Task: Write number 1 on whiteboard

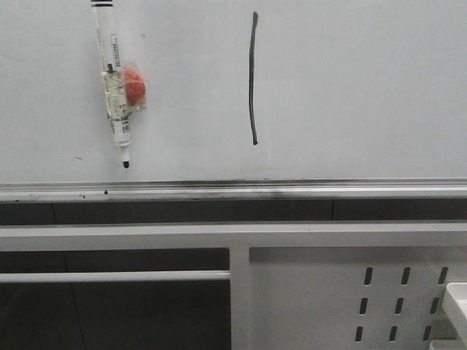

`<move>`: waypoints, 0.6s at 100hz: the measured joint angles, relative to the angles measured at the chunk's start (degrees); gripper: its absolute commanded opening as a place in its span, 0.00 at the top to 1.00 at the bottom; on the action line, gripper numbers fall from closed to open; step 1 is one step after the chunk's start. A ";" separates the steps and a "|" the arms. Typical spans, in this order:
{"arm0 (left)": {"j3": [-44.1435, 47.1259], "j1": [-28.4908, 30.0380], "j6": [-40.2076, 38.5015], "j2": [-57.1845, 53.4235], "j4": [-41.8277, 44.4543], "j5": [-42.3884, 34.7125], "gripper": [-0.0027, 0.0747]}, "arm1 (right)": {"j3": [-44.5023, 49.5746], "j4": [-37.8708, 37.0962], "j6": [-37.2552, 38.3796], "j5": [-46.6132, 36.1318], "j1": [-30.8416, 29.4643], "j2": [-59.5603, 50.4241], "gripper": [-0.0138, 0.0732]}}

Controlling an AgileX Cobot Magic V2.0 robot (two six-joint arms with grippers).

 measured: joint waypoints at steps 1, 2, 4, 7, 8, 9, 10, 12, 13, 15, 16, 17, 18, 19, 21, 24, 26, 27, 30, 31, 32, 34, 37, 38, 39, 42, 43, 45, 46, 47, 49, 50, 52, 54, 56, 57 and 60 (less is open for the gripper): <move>0.00 0.00 0.00 0.00 0.00 0.00 0.99 | 0.00 0.00 0.00 0.00 0.00 0.00 0.92; 0.00 0.00 0.00 0.00 0.00 0.00 0.99 | 0.00 0.00 0.00 0.00 0.00 0.00 0.92; 0.00 0.00 0.00 0.00 0.00 0.00 0.99 | 0.00 0.00 0.00 0.00 0.00 0.00 0.92; 0.00 0.00 0.00 0.00 0.00 0.00 0.99 | 0.00 0.00 0.00 0.00 0.00 0.00 0.92; 0.00 0.00 0.00 0.00 0.00 0.00 0.99 | 0.00 0.00 0.00 0.00 0.00 0.00 0.92; 0.00 0.00 0.00 0.00 0.00 0.00 0.99 | 0.00 0.00 0.00 0.00 0.00 0.00 0.92; 0.00 0.00 0.00 0.00 0.00 0.00 0.99 | 0.00 0.00 0.00 0.00 0.00 0.00 0.92; 0.00 0.00 0.00 0.00 0.00 0.00 0.99 | 0.00 0.00 0.00 0.00 0.00 0.00 0.92; 0.00 0.00 0.00 0.00 0.00 0.00 0.99 | 0.00 0.00 0.00 0.00 0.00 0.00 0.92; 0.00 0.00 0.00 0.00 0.00 0.00 0.99 | 0.00 0.00 0.00 0.00 0.00 0.00 0.92; 0.00 0.00 0.00 0.00 0.00 0.00 0.99 | 0.00 0.00 0.00 0.00 0.00 0.00 0.92; 0.00 0.00 0.00 0.00 0.00 0.00 0.99 | 0.00 0.00 0.00 0.00 0.00 0.00 0.92; 0.00 0.00 0.00 0.00 0.00 0.00 0.99 | 0.00 0.00 0.00 0.00 0.00 0.00 0.92; 0.00 0.00 0.00 0.00 0.00 0.00 0.99 | 0.00 0.00 0.00 0.00 0.00 0.00 0.92; 0.00 0.00 0.00 0.00 0.00 0.00 0.99 | 0.00 0.00 0.00 0.00 0.00 0.00 0.92; 0.00 0.00 0.00 0.00 0.00 0.00 0.99 | 0.00 0.00 0.00 0.00 0.00 0.00 0.92; 0.00 0.00 0.00 0.00 0.00 0.00 0.99 | 0.00 0.00 0.00 0.00 0.00 0.00 0.92; 0.00 0.00 0.00 0.00 0.00 0.00 0.99 | 0.00 0.00 0.00 0.00 0.00 0.00 0.92; 0.00 0.00 0.00 0.00 0.00 0.00 0.99 | 0.04 -0.42 0.00 0.00 0.00 0.00 0.92; 0.00 0.00 0.00 0.00 0.00 0.00 0.99 | 0.04 -0.66 0.00 0.00 0.00 0.00 0.92; 0.00 0.00 0.00 0.00 0.00 0.00 0.99 | 0.13 -0.76 0.00 0.00 0.00 0.00 0.92; 0.00 0.00 0.00 0.00 0.00 0.00 0.99 | 0.13 -1.14 0.00 0.00 0.00 0.00 0.92; 0.00 0.00 0.00 0.00 0.00 0.00 0.99 | 0.13 -1.46 0.25 -0.28 0.00 0.00 0.92; 0.00 0.00 0.00 0.00 0.00 0.00 0.99 | 0.13 -1.64 0.62 -0.30 0.00 0.00 0.92; 0.00 0.00 0.00 0.00 0.00 0.00 0.99 | 0.13 -1.78 0.88 -0.42 0.00 0.00 0.92; 0.00 0.00 0.00 0.00 0.00 0.00 0.99 | 0.13 -2.20 2.68 -0.72 -0.21 0.00 0.92; 0.00 0.00 0.00 0.00 0.00 0.00 0.99 | 0.13 -2.50 3.87 -0.70 -0.22 0.00 0.92; 0.00 0.00 0.00 0.00 0.00 0.00 0.99 | 0.13 -3.18 6.11 -0.85 -0.40 -0.10 0.92; 0.00 0.00 0.00 0.00 0.00 0.00 0.99 | 0.13 -3.49 6.98 -1.00 -0.64 -0.10 0.92; 0.00 0.00 0.00 0.00 0.00 0.00 0.99 | 0.13 -4.17 7.89 -1.09 -0.76 -0.10 0.92; 0.00 0.00 0.00 0.00 0.00 0.00 0.99 | 0.13 -5.07 10.92 -1.24 -1.28 -0.10 0.92; 0.00 0.00 0.00 0.00 0.00 0.00 0.99 | 0.13 -6.11 12.98 -1.40 -1.48 -0.10 0.92; 0.00 0.00 0.00 0.00 0.00 0.00 0.99 | 0.13 -7.86 16.09 -1.64 -2.25 -0.10 0.92; 0.00 0.00 0.00 0.00 0.00 0.00 0.99 | 0.13 -9.66 18.07 -1.84 -3.21 -0.22 0.92; 0.00 0.00 0.00 0.00 0.00 0.00 0.99 | 0.13 -10.82 20.75 -2.02 -4.36 -0.32 0.92; 0.00 0.00 0.00 0.00 0.00 0.00 0.99 | 0.13 -11.83 22.27 -2.08 -4.76 -0.32 0.92; 0.00 0.00 0.00 0.00 0.00 0.00 0.99 | 0.13 -13.42 24.74 -2.39 -7.11 -0.66 0.92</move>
